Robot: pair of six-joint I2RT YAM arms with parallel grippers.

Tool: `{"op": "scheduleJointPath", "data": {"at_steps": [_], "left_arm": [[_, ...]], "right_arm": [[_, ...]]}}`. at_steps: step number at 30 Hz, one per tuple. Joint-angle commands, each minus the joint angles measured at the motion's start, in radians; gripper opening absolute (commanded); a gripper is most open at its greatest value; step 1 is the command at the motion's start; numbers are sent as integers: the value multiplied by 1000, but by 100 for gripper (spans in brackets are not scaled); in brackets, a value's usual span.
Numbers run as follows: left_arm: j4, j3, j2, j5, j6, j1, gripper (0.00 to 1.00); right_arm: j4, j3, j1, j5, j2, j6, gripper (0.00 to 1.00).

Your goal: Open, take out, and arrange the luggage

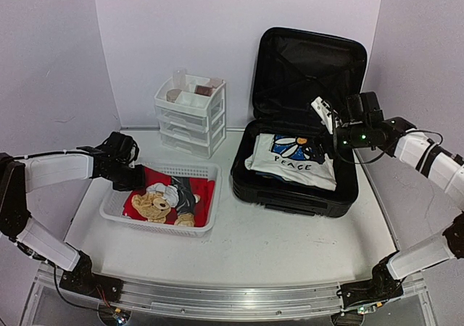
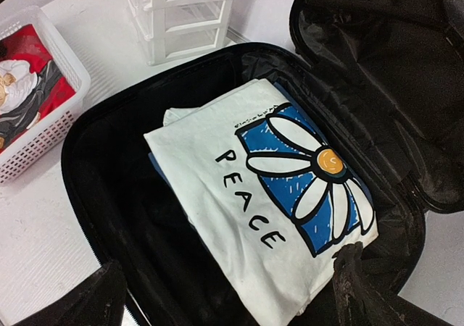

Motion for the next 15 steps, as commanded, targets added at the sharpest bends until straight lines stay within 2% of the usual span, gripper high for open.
{"op": "scheduleJointPath", "data": {"at_steps": [1,3,6,8,12,15], "left_arm": [[-49,67,19,-116,15,7,17],[-122,105,12,-174,2,5,38],[-197,135,-60,-263,-30,-1,56],[-202,142,-117,-249,-38,-1,66],[-195,181,-167,-89,-60,-1,74],[-100,190,-156,131,-110,-2,75]], "right_arm": [[14,55,2,8,14,10,98],[14,61,2,36,35,27,98],[-19,86,2,78,72,38,98],[-36,98,3,96,89,49,98],[-75,127,7,10,146,-36,98],[-85,189,71,85,245,-112,98]]}}
